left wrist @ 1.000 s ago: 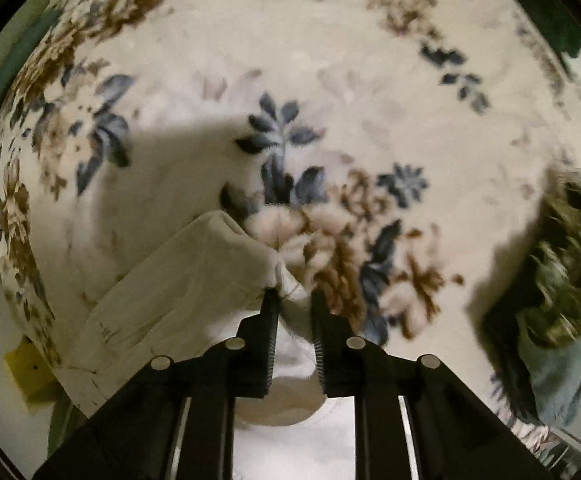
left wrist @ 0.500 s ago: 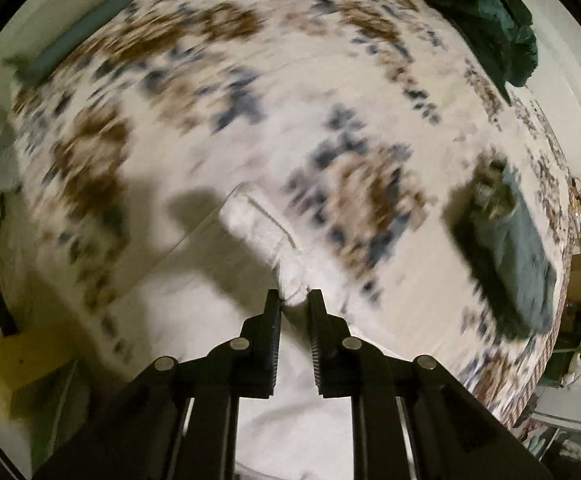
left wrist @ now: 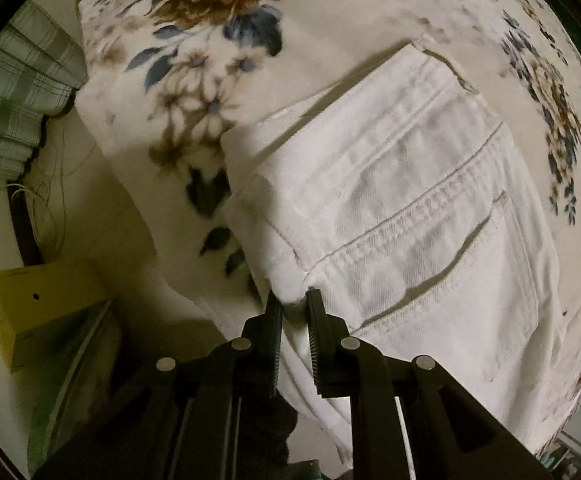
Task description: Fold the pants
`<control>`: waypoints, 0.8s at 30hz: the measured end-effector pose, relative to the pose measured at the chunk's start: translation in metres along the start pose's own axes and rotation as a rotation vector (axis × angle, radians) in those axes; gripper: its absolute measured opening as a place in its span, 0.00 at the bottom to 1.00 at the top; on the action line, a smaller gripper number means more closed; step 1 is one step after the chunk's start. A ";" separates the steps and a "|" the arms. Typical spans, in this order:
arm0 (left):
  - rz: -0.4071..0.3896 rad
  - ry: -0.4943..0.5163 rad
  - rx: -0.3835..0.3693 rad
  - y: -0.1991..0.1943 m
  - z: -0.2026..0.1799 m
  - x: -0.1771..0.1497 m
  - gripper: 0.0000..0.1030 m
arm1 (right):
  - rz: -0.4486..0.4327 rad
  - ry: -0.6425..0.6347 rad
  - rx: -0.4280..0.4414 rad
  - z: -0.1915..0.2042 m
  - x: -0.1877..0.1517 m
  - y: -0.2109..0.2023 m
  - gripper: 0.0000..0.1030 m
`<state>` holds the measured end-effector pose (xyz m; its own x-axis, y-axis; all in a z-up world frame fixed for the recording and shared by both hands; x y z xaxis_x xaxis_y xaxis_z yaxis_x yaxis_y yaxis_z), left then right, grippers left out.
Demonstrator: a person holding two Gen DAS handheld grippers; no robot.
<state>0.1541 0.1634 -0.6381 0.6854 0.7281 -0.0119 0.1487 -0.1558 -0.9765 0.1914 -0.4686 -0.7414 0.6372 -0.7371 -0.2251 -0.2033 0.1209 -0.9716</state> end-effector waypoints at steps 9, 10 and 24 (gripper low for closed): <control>-0.064 0.147 -0.007 -0.038 -0.034 -0.005 0.19 | 0.038 0.028 0.138 -0.021 -0.008 0.007 0.42; -0.066 0.147 -0.014 -0.037 -0.035 -0.006 0.26 | 0.028 0.047 0.146 -0.028 -0.006 0.004 0.46; -0.042 0.087 -0.025 0.001 -0.008 0.007 0.09 | 0.001 0.262 0.271 -0.068 -0.024 0.036 0.03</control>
<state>0.1648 0.1629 -0.6377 0.7373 0.6738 0.0488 0.1956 -0.1437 -0.9701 0.1177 -0.4916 -0.7663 0.4177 -0.8780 -0.2338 0.0227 0.2673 -0.9634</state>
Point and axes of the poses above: each gripper's, at about its wrist camera, not at the fingertips, and y roughly the way its jaws point, z to its left, x to its top, the point moved 9 cm from there along y, roughly the way its jaws point, and after that the axes turned 10 degrees about -x, right-handed, at the moved point
